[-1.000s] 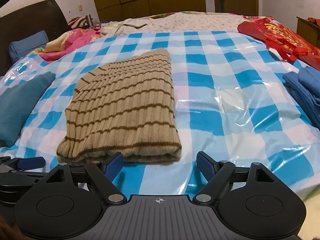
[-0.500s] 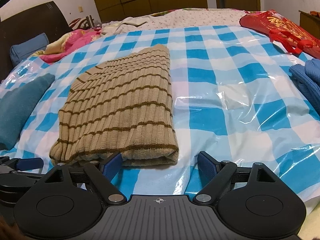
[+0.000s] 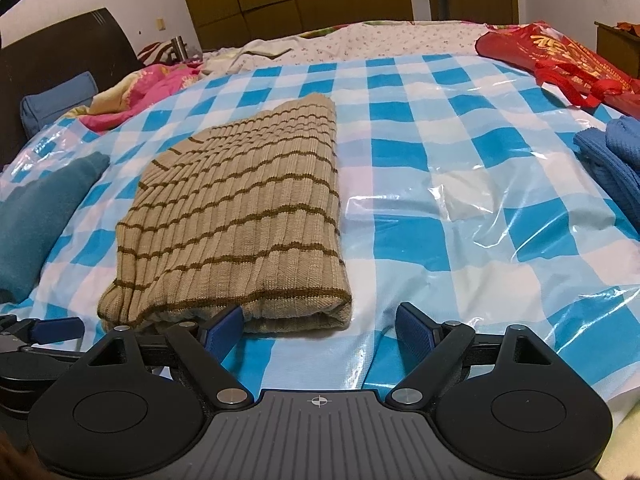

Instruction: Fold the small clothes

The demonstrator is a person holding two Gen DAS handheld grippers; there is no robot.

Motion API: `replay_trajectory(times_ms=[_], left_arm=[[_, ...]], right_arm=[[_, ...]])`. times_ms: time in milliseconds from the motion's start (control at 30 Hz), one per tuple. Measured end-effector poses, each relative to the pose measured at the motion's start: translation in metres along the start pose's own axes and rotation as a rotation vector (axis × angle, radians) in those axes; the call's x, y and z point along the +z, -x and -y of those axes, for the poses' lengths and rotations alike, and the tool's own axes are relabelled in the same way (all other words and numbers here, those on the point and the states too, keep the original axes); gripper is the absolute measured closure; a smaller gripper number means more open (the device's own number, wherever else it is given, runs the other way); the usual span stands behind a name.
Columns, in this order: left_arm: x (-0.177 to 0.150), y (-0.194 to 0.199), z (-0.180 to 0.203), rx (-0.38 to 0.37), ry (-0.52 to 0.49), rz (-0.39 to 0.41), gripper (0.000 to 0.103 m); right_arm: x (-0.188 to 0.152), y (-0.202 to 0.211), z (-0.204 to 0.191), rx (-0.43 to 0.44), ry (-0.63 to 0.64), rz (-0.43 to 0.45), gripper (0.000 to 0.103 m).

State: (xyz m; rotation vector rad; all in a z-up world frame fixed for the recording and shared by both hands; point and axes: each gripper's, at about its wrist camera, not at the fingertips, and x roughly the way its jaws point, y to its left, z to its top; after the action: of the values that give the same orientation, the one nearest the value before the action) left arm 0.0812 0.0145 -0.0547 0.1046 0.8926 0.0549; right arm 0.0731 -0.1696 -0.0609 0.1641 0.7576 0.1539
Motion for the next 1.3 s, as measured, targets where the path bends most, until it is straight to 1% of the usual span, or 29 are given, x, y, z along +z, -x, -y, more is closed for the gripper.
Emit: replay_trajectory(times_ms=[567, 1300], left_arm=[[-0.0018, 0.0035, 0.0050, 0.021, -0.026, 0.016, 0.000], [-0.0018, 0.0042, 0.0066, 0.024, -0.032, 0.019, 0.000]], right_arm=[[0.0001, 0.0087, 0.0095, -0.006, -0.026, 0.028, 0.018], [-0.0026, 0.0086, 0.0072, -0.006, -0.021, 0.027, 0.018]])
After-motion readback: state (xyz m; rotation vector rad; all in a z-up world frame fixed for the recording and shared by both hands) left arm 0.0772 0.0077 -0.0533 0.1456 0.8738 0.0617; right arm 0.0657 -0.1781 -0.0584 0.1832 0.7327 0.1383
